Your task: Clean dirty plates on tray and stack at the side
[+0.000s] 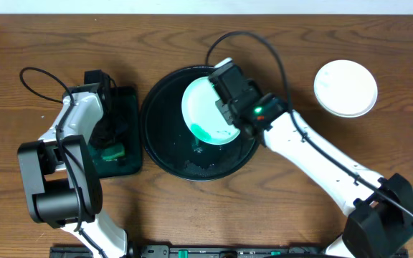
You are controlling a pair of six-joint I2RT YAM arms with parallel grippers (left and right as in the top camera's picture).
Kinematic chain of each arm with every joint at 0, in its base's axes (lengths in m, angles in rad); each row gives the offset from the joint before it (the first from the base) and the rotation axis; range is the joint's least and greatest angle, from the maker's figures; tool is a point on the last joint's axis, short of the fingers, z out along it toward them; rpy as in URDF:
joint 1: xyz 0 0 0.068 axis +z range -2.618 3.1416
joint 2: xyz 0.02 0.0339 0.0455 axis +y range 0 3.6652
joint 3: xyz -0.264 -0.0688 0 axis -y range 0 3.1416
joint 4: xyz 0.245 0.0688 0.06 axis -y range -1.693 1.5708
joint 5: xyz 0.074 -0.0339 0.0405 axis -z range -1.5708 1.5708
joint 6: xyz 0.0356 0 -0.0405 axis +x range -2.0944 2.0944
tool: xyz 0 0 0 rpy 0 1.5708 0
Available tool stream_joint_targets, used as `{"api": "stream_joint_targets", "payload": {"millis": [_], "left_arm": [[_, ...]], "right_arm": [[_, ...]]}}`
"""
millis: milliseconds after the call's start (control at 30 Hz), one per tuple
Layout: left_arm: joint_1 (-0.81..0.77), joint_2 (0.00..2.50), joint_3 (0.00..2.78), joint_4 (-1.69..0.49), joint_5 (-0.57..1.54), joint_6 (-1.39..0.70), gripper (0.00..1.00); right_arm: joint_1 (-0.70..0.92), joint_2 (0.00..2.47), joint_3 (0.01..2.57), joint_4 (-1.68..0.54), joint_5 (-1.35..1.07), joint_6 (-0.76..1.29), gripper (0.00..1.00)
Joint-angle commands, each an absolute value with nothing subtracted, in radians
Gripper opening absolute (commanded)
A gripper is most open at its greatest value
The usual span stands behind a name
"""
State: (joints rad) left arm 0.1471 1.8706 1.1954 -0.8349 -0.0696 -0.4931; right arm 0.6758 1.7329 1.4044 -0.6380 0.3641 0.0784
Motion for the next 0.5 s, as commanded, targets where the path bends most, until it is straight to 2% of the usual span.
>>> {"api": "stream_joint_targets", "payload": {"millis": [0,200,467], "left_arm": [[0.15,1.875,1.183,-0.838,-0.026,-0.486,0.07],[0.149,1.865,1.183,-0.803,0.014,-0.423,0.07],[0.125,1.75,1.184,-0.803,0.022,-0.419,0.07]], "right_arm": [[0.605,1.772,1.419,-0.654,0.216,0.351,0.01],[0.529,1.88,1.419,-0.659,0.006,0.457,0.01],[0.525,1.983,1.419,-0.64,-0.035,0.448,0.01]]}}
